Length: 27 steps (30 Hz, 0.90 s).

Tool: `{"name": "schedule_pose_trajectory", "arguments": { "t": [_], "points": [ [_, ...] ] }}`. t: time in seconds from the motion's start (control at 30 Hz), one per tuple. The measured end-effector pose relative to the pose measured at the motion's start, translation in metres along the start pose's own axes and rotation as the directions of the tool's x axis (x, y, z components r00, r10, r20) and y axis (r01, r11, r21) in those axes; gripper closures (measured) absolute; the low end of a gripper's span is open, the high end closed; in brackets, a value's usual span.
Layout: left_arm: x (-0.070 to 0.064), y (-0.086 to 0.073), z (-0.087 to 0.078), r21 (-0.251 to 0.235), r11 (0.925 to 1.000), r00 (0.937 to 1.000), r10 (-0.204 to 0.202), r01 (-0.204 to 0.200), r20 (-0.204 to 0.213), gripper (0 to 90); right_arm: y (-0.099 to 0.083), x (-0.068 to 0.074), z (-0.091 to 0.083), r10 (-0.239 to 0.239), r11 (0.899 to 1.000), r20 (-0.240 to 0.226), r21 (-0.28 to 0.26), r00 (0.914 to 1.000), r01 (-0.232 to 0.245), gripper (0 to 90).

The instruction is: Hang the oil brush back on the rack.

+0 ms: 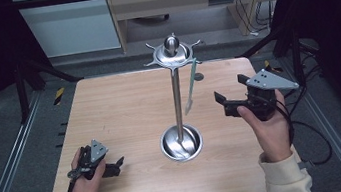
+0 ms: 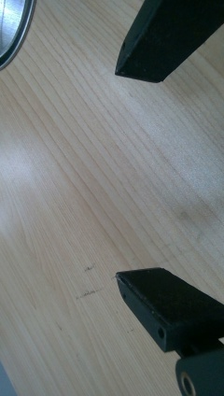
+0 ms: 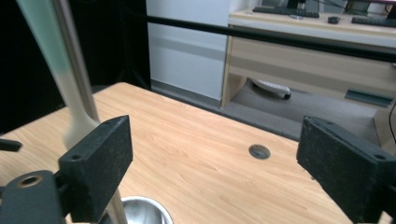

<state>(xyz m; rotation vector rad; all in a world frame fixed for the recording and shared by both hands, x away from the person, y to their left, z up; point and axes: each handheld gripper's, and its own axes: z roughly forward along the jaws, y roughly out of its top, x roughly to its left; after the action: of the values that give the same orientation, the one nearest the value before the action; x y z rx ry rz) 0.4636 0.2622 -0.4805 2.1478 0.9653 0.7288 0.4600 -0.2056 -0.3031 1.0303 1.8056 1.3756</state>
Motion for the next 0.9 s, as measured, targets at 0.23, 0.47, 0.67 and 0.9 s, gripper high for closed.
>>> {"name": "schedule_pose_trajectory", "arguments": {
  "t": [0.23,0.47,0.67,0.9],
  "points": [
    [0.0,0.0,0.0,0.001,1.0,1.0,0.003,-0.003,0.002,2.7,-0.016,-0.016,0.01,0.014,0.999,0.024,0.051,0.9996,-0.015,8.1],
    [0.0,0.0,0.0,0.0,1.0,1.0,0.003,-0.003,0.002,2.7,-0.034,-0.027,0.021,0.003,0.993,0.064,0.119,0.9979,-0.01,11.0],
    [0.0,0.0,0.0,-0.002,1.0,1.0,0.0,0.0,0.004,2.7,-0.047,-0.035,0.028,0.006,0.986,0.07,0.167,0.9975,-0.018,11.0],
    [0.0,0.0,0.0,-0.003,1.0,1.0,0.001,-0.001,0.003,2.7,-0.066,-0.04,0.04,0.011,0.975,0.081,0.221,0.9966,-0.029,11.0]
  ]
}}
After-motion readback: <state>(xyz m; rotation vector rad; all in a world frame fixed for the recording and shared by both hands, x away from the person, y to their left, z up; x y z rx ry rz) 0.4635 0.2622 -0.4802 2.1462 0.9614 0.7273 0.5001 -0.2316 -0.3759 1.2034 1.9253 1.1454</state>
